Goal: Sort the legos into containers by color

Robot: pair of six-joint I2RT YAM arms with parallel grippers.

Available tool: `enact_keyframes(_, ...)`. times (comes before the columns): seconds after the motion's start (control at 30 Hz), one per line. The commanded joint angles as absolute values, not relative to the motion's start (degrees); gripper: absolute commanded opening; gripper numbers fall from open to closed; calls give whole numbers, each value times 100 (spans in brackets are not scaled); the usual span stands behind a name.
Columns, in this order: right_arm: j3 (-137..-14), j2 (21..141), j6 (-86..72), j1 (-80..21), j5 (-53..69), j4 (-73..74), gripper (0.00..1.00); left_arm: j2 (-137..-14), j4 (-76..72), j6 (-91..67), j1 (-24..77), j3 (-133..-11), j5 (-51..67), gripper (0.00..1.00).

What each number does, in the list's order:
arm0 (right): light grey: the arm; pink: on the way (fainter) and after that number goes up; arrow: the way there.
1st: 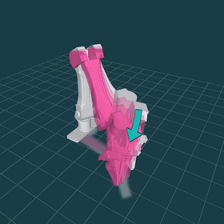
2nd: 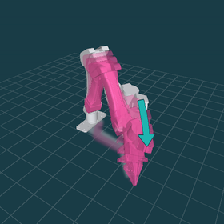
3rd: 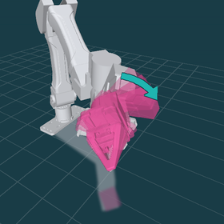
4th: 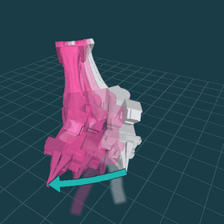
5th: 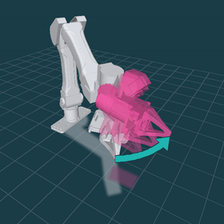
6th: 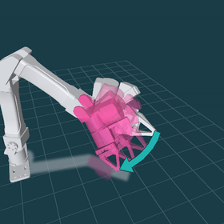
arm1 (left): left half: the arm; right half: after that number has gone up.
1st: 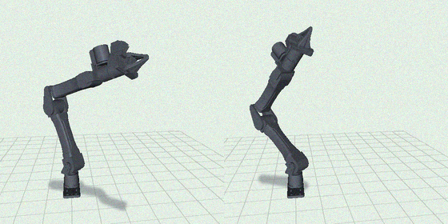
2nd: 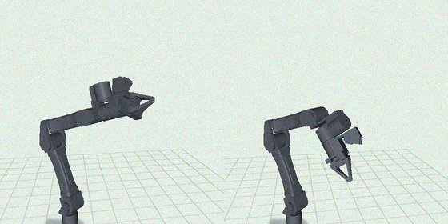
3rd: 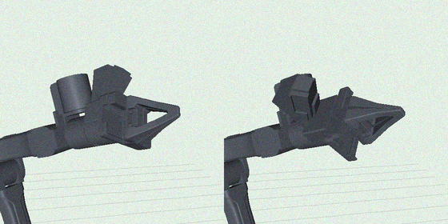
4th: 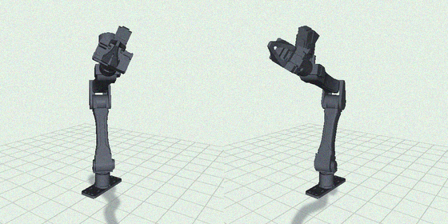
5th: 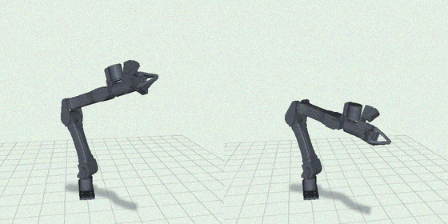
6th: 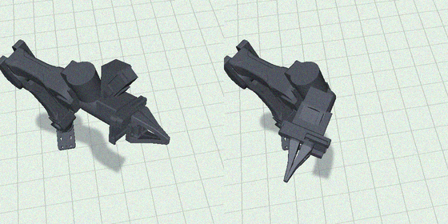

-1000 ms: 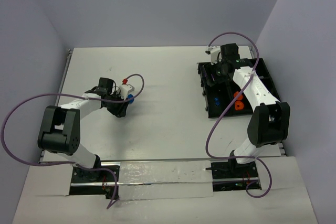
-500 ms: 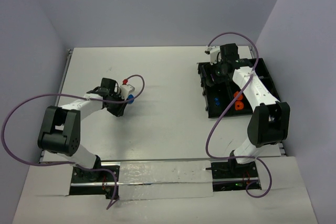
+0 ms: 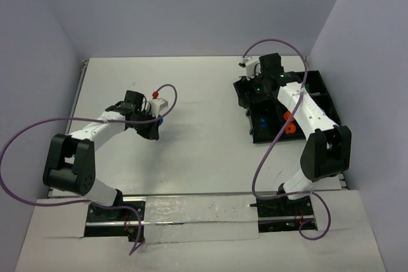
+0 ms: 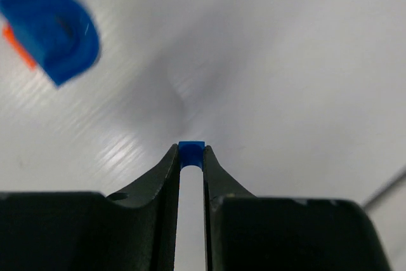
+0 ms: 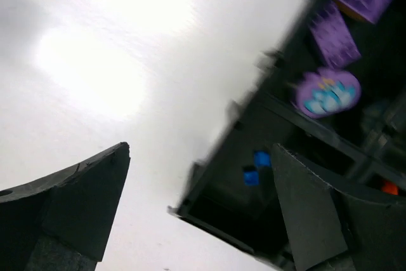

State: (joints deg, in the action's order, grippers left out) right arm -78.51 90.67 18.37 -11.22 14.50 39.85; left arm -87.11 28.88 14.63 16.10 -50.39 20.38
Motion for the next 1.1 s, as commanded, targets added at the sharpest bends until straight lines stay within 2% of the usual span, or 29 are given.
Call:
enact_keyframes(0.0,-8274,8827,1992,-1960,1795,3885,100,-8169,2710,377,1644,-6049,4119,4)
enact_keyframes(0.13,-8492,8921,1929,-2578,1832,3748,100,-8216,2339,-684,1643,-6372,4955,0)
enact_keyframes(0.3,-8712,8877,1741,-2972,2347,3454,100,-8086,848,-2476,1591,-6141,5971,0)
enact_keyframes(0.37,-8856,8881,1834,-3158,2555,3432,100,-8110,-283,-3723,1582,-5917,6370,0)
enact_keyframes(0.47,-8905,8840,2010,-3389,2717,3405,99,-8163,-1415,-4962,1579,-5649,6603,0)
enact_keyframes(0.67,-9004,8832,2172,-3768,3016,3399,94,-8296,-2659,-6575,1504,-5247,6801,0)
enact_keyframes(0.8,-9116,8893,2202,-3914,3127,3461,89,-8341,-3067,-6987,1503,-5152,6829,0)
enact_keyframes(1.0,-9185,8924,2182,-3984,3288,3457,72,-8335,-3010,-6965,1503,-5153,6812,0)
enact_keyframes(1.07,-9202,8912,2139,-3990,3360,3419,69,-8329,-2945,-6917,1503,-5150,6794,0)
